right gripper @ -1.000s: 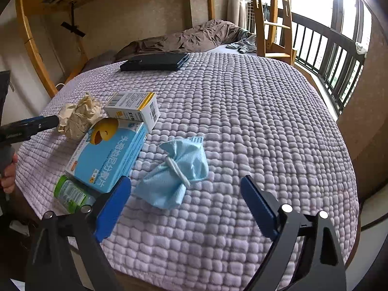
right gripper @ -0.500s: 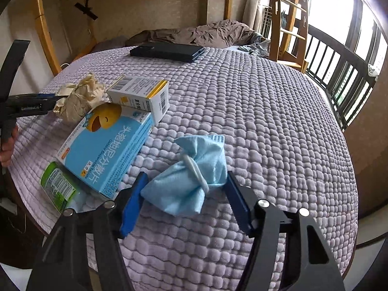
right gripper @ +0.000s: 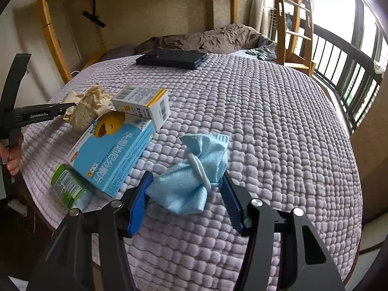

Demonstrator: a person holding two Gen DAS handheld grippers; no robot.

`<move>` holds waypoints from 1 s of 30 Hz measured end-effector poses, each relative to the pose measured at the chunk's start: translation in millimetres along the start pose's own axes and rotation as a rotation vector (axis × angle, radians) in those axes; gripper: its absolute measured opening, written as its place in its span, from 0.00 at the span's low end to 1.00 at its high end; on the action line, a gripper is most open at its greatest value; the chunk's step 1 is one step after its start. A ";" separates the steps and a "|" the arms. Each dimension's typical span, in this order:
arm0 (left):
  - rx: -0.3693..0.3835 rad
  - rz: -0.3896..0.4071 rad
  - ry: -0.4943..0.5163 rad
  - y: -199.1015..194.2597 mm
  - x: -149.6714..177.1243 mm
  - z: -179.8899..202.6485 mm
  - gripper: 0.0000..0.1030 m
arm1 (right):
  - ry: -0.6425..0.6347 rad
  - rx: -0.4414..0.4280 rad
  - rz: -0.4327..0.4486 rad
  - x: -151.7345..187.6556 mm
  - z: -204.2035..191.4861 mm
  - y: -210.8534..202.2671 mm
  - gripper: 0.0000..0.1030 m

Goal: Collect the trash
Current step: 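Grasp the beige bandage roll with the left tool while the right tool grasps the light blue cloth bundle, then carry the bandage roll and blue cloth bundle over the white bin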

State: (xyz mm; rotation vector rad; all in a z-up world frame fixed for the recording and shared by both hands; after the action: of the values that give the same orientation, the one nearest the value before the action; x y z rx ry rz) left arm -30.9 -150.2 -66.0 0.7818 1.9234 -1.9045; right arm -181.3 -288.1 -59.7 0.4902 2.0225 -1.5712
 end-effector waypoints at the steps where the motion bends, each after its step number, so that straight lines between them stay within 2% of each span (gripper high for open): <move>1: -0.008 0.001 -0.008 -1.8 1.5 -1.4 0.33 | -0.012 -0.001 -0.001 -0.6 -0.8 -1.8 0.54; 9: 0.029 0.000 0.006 -11.7 13.9 -4.4 0.33 | 0.007 0.004 0.017 -7.9 -6.2 -12.7 0.54; 22: 0.086 0.021 0.054 -23.9 19.4 -5.2 0.33 | 0.090 0.068 0.017 -11.8 -21.9 -15.5 0.54; 30: 0.101 0.018 0.045 -34.2 28.1 -2.0 0.33 | 0.097 0.055 0.021 -12.3 -25.8 -21.7 0.54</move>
State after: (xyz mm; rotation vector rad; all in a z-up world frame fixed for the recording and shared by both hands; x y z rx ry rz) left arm -73.0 -142.6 -54.6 0.8758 1.8519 -2.0023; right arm -188.8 -268.3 -30.7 0.6175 2.0435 -1.6227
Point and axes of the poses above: each gripper's, at about its wrist camera, not at the fingertips, and y roughly the way its jaws point, z to its right, x to its underside, the point moved 8 cm from there along y, roughly the way its jaws point, and after that the axes turned 9 degrees about -x, right-handed, at the moved point
